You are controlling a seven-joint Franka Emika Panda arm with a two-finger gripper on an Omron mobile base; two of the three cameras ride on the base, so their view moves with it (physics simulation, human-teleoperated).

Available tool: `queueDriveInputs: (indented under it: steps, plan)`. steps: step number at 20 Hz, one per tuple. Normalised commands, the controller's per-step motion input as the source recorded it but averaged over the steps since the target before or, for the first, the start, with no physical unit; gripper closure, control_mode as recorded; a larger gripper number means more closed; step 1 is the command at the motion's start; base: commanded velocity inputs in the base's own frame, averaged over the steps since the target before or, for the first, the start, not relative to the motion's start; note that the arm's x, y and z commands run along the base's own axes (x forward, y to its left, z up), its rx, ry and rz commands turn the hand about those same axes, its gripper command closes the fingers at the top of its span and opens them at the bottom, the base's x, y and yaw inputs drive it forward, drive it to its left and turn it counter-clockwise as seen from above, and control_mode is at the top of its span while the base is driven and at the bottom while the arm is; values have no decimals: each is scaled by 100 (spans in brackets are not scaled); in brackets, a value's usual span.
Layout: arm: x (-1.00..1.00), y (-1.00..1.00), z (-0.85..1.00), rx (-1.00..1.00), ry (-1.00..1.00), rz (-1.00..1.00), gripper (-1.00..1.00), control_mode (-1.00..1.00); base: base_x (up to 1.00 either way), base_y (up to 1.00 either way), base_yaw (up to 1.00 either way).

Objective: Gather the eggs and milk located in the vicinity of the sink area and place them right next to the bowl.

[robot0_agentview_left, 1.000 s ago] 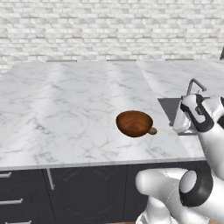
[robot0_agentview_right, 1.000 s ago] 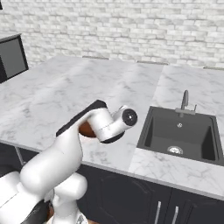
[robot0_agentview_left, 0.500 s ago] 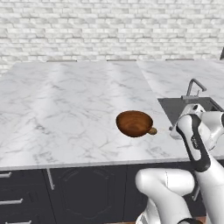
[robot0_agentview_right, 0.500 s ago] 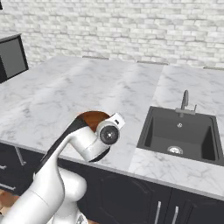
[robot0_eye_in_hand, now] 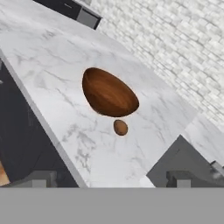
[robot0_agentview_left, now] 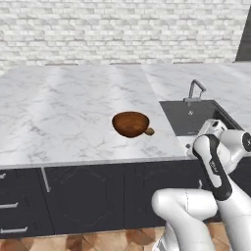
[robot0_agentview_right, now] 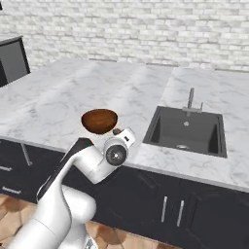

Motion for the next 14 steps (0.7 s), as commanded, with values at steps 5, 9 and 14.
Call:
queueDriveInputs:
  steps: [5,9,14]
  plan:
    - [0,0,0,0,0,0,-100,100,-58,-70,-12]
    - [0,0,0,0,0,0,-100,100,0,-94,-9]
    - [0,0,0,0,0,0,-100,100,0,-100,-6]
